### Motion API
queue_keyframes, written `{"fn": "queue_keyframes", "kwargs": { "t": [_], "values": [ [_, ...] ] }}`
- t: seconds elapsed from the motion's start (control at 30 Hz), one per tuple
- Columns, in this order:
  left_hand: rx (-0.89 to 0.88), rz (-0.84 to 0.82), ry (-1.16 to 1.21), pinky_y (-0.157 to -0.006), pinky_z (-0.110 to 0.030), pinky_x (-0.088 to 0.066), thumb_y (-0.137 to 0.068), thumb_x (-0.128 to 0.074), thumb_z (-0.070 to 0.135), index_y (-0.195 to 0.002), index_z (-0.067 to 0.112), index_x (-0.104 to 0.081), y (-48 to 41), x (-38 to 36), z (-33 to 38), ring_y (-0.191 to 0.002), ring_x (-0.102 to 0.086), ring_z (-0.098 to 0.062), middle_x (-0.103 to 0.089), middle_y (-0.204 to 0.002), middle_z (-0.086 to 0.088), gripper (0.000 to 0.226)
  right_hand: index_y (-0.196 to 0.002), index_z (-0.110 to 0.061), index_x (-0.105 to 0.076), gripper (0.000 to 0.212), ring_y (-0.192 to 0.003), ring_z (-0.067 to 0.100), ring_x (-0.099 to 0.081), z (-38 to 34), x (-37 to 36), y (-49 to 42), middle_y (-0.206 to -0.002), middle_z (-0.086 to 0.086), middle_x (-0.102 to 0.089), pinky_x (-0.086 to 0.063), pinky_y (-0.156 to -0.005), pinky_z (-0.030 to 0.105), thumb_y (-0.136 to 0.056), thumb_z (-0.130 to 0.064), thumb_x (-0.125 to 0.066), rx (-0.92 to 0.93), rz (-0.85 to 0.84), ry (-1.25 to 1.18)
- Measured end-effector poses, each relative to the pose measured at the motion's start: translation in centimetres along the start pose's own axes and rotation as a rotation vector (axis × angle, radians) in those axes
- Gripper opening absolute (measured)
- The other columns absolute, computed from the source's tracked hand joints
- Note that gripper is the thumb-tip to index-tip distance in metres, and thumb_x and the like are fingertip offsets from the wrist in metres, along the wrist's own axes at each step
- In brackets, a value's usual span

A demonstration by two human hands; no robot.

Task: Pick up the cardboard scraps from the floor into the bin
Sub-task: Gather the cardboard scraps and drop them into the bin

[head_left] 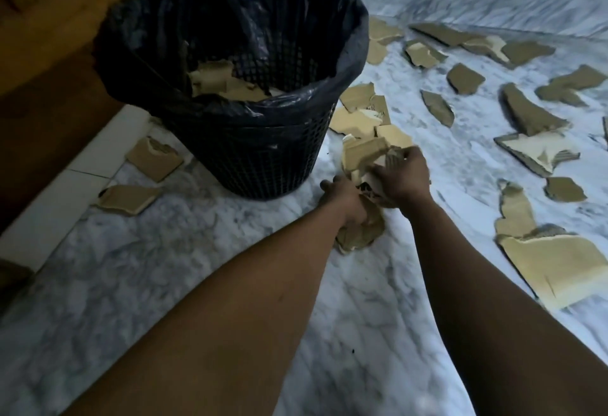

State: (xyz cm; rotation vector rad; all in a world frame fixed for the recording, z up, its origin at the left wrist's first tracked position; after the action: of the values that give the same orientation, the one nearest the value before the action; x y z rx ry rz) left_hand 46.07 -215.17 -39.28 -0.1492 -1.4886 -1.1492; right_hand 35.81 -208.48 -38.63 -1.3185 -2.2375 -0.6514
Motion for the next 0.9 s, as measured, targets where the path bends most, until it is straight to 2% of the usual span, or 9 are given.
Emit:
{"fn": "queue_keyframes", "kwargs": {
  "t": [0.07,0.17,0.27,0.33,0.47,0.57,0.67,0.8,0.9],
  "values": [
    [0.034,-0.006,0.037,-0.098,-0.04,-0.033,-0.099,-0.045,0.034,-0.145,0.009,-0.035,1.4,-0.6,0.2,-0.129,-0.035,-0.035,-0.032,-0.145,-0.019,0.053,-0.111,-0.008,-0.055,0.057,-0.105,0.034,-0.061,0.6,0.7,1.8,-0.113,0.013,-0.063,-0.052,-0.09,0.052,-0.07,-0.031,-0.086,-0.031,0.042,-0.113],
    [-0.041,-0.019,-0.026,-0.11,-0.058,-0.031,-0.104,-0.038,0.03,-0.145,0.007,-0.039,4.0,-0.9,0.2,-0.138,-0.033,-0.037,-0.035,-0.151,-0.016,0.047,-0.11,-0.006,-0.06,0.052,-0.099,0.032,-0.064,1.4,1.8,4.5,-0.108,0.012,-0.065,-0.056,-0.078,0.043,-0.071,-0.026,-0.087,-0.176,0.068,-0.295],
    [0.008,-0.012,-0.033,-0.115,-0.052,-0.024,-0.102,-0.039,0.04,-0.147,0.01,-0.036,5.9,-2.1,-1.6,-0.141,-0.029,-0.034,-0.033,-0.153,-0.014,0.054,-0.098,-0.001,-0.066,0.044,-0.083,0.029,-0.065,1.9,1.8,7.5,-0.096,0.017,-0.069,-0.056,-0.061,0.037,-0.07,-0.025,-0.089,-0.308,-0.018,-0.438],
    [0.072,-0.017,0.033,-0.111,-0.048,-0.03,-0.098,-0.049,0.041,-0.147,0.009,-0.038,6.5,-3.2,-3.6,-0.138,-0.034,-0.037,-0.036,-0.151,-0.017,0.059,-0.09,0.002,-0.068,0.045,-0.081,0.031,-0.068,1.7,1.1,9.3,-0.092,0.022,-0.071,-0.056,-0.066,0.043,-0.067,-0.029,-0.091,-0.301,-0.114,-0.356],
    [0.143,-0.018,0.177,-0.096,-0.037,-0.045,-0.087,-0.064,0.044,-0.136,0.005,-0.048,8.5,-2.8,-8.2,-0.124,-0.051,-0.036,-0.05,-0.138,-0.02,0.065,-0.102,0.005,-0.069,0.047,-0.085,0.038,-0.071,-0.4,-1.5,12.4,-0.097,0.024,-0.071,-0.058,-0.071,0.053,-0.073,-0.026,-0.086,-0.269,-0.306,-0.25],
    [0.223,-0.118,0.124,-0.1,-0.037,-0.043,-0.086,-0.068,0.044,-0.143,0.006,-0.043,10.1,-2.3,-13.0,-0.128,-0.048,-0.036,-0.045,-0.144,-0.019,0.073,-0.108,-0.001,-0.066,0.042,-0.081,0.026,-0.068,-2.0,-4.1,14.6,-0.094,0.012,-0.071,-0.058,-0.072,0.04,-0.081,-0.031,-0.078,-0.198,-0.462,-0.104],
    [0.347,-0.132,0.163,-0.109,-0.039,-0.038,-0.087,-0.067,0.048,-0.154,0.006,-0.02,11.1,-1.7,-18.4,-0.139,-0.036,-0.036,-0.027,-0.157,-0.017,0.092,-0.092,-0.006,-0.059,0.039,-0.072,0.02,-0.061,-3.0,-6.3,16.2,-0.082,0.007,-0.064,-0.05,-0.064,0.032,-0.083,-0.04,-0.075,-0.114,-0.568,0.083],
    [0.461,0.088,0.128,-0.11,-0.049,-0.029,-0.086,-0.068,0.05,-0.156,0.02,-0.017,13.4,-0.3,-25.7,-0.143,-0.023,-0.04,-0.011,-0.16,-0.016,0.092,-0.106,-0.012,-0.062,0.079,-0.09,0.027,-0.066,-1.6,-9.6,15.6,-0.093,0.003,-0.067,-0.055,-0.085,0.043,-0.056,-0.073,-0.069,-0.035,-0.645,0.301],
    [0.474,0.332,-0.099,-0.108,-0.058,-0.025,-0.074,-0.07,0.063,-0.144,0.033,-0.035,14.5,1.0,-28.8,-0.139,-0.016,-0.043,-0.009,-0.156,-0.011,0.083,-0.117,-0.008,-0.061,0.065,-0.093,0.024,-0.064,-3.1,-9.2,15.9,-0.1,0.005,-0.065,-0.052,-0.082,0.036,-0.076,-0.057,-0.073,-0.011,-0.674,0.354]
  ]
}}
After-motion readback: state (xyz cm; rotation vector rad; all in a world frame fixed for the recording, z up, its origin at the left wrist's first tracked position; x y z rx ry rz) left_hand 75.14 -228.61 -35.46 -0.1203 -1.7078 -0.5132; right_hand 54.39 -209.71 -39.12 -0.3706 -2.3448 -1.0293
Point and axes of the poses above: each hand's wrist, its own y-axis away from the middle knuckle, its own x-axis out of the back of the hand, z = x × y, the point moved 1 cm from there along -y, towards the middle knuckle
